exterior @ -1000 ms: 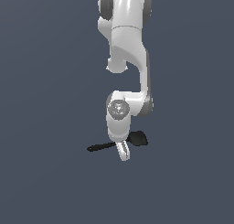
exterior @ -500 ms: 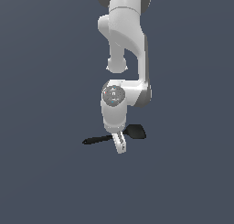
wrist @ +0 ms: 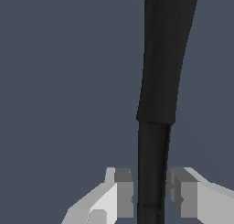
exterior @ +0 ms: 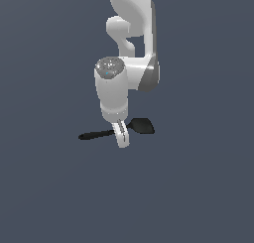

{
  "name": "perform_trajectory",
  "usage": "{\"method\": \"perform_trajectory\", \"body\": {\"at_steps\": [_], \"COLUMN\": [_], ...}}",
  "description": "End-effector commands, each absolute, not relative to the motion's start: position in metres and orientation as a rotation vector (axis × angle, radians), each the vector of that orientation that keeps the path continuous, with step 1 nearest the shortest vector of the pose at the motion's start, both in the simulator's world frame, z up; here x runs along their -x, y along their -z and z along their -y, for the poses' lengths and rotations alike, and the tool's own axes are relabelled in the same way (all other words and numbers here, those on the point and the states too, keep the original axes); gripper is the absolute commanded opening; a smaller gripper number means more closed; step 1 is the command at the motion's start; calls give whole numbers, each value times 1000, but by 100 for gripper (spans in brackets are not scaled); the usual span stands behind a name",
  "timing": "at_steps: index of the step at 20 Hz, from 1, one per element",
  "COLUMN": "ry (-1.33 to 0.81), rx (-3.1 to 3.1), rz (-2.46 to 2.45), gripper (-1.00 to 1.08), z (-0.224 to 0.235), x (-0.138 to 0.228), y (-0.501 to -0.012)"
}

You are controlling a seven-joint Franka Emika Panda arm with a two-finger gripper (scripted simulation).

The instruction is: Pick up the object and move it to a goal position.

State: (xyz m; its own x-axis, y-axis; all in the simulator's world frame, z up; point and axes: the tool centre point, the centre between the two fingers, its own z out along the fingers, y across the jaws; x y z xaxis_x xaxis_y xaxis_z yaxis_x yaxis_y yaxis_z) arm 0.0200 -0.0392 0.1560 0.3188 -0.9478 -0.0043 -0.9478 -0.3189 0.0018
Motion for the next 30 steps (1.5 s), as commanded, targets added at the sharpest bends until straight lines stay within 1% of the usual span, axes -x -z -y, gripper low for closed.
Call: {"method": "perform_trajectory", "body": {"at_steps": [1, 20, 25, 30], "ry": [-5, -2, -1, -1], "rx": [2549, 2549, 2550, 2551], "rz": [-1832, -1835, -1834, -1833], "gripper": [-100, -100, -100, -100], "z": [48, 117, 129, 137], "x": [-10, 62, 74, 81], "y": [-182, -387, -426, -451]}}
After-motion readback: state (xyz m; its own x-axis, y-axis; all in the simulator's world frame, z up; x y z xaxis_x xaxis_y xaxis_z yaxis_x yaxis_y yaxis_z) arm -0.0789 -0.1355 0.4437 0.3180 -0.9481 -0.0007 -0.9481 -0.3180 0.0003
